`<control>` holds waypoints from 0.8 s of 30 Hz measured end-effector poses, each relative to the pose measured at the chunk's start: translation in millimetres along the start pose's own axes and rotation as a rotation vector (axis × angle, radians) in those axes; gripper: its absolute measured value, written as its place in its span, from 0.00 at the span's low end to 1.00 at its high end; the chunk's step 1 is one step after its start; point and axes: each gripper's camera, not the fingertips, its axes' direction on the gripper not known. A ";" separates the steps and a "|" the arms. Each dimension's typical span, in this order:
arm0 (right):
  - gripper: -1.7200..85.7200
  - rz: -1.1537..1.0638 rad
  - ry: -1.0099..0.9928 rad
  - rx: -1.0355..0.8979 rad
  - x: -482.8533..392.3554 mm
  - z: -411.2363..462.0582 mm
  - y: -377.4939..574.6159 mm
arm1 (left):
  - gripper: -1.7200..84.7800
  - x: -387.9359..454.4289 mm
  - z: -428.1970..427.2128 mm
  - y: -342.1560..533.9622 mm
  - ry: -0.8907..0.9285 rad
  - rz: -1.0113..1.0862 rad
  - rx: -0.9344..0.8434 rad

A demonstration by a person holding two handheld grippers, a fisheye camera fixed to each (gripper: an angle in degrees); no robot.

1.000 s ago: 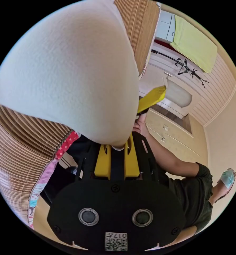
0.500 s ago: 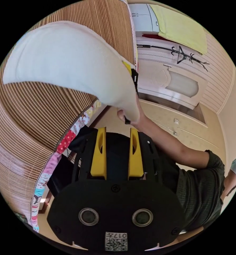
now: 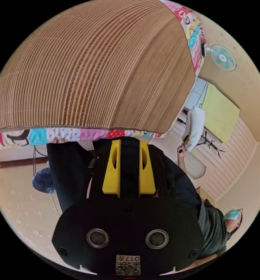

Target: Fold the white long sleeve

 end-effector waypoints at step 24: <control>0.02 1.034 0.431 0.166 164.0 122.1 183.7 | 0.09 127.5 256.8 117.6 -0.442 0.244 -0.388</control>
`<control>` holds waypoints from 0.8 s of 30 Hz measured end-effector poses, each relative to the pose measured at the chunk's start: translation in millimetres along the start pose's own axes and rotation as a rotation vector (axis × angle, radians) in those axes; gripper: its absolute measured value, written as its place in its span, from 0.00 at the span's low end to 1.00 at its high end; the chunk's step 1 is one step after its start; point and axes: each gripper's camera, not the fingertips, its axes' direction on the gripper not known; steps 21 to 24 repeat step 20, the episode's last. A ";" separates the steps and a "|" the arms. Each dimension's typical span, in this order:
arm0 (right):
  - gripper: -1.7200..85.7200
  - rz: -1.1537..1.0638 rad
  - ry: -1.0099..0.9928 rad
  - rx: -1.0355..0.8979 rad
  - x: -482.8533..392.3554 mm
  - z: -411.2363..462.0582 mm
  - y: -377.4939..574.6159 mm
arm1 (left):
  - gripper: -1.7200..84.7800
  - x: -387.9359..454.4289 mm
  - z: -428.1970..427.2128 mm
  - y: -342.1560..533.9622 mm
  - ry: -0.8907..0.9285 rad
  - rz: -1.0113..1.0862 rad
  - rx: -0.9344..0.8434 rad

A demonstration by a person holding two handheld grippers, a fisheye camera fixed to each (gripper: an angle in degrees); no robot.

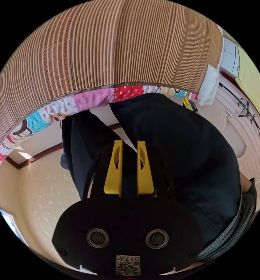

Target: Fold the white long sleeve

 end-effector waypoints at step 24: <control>0.02 -0.106 -0.036 0.112 54.2 -16.8 100.1 | 0.06 4.3 121.3 151.4 -0.018 0.198 0.163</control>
